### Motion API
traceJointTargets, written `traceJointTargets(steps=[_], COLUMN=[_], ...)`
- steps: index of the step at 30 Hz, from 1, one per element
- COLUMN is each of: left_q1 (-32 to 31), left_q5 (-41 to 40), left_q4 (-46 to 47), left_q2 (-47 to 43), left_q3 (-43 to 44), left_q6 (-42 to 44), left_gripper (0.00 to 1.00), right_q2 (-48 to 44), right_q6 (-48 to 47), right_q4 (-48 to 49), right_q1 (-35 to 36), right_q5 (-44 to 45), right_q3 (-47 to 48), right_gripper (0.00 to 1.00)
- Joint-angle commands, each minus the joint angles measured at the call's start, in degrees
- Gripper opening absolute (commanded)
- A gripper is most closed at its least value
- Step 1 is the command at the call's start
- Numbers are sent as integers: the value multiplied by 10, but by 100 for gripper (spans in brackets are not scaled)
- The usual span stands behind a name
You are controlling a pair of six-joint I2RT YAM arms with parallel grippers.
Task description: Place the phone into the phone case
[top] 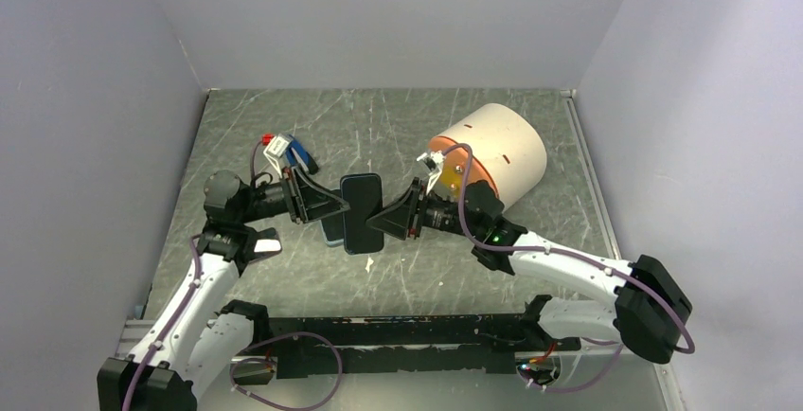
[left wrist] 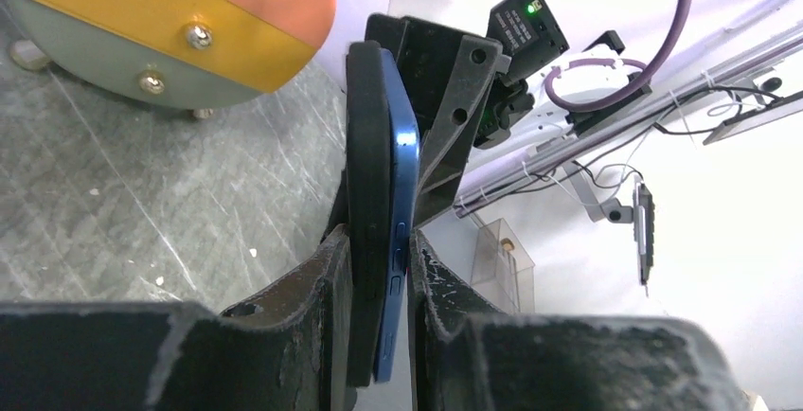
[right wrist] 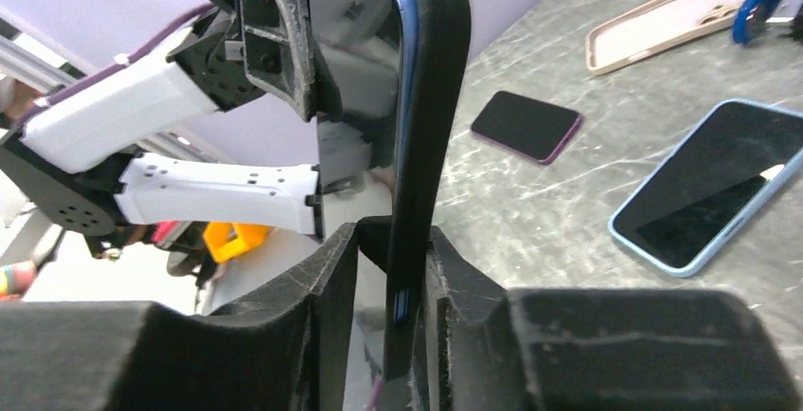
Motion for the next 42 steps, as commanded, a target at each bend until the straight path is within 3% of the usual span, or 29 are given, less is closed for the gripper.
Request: traceJointTargets(steps=[1, 3, 7, 15, 19, 27, 31, 36, 39, 42], left_q1=[-2, -3, -2, -2, -3, -3, -2, -3, -3, -3], left_q5=[2, -16, -46, -11, 1, 18, 25, 28, 20, 9], left_q4=[-17, -83, -207, -189, -173, -106, -91, -74, -106, -150], left_q2=[-16, -20, -14, -21, -26, -13, -3, 2, 2, 0], left_q3=[23, 34, 66, 53, 38, 8, 6, 2, 11, 22], left_q6=[25, 62, 116, 92, 80, 38, 32, 23, 45, 72], left_gripper=[2, 4, 23, 58, 66, 68, 61, 22, 5, 3], right_q2=[23, 30, 26, -14, -26, -21, -13, -4, -4, -5], right_q6=[31, 36, 39, 35, 45, 67, 77, 80, 76, 71], right_q4=[69, 84, 107, 140, 173, 224, 240, 241, 234, 226], right_q1=[2, 2, 2, 0, -2, -7, -7, -8, -8, -8], right_q5=[-33, -37, -29, 37, 55, 61, 59, 56, 59, 63], right_q3=[25, 26, 21, -2, -16, -24, -25, -23, -22, -21], right_gripper=[23, 13, 2, 0, 0, 0, 0, 0, 0, 0])
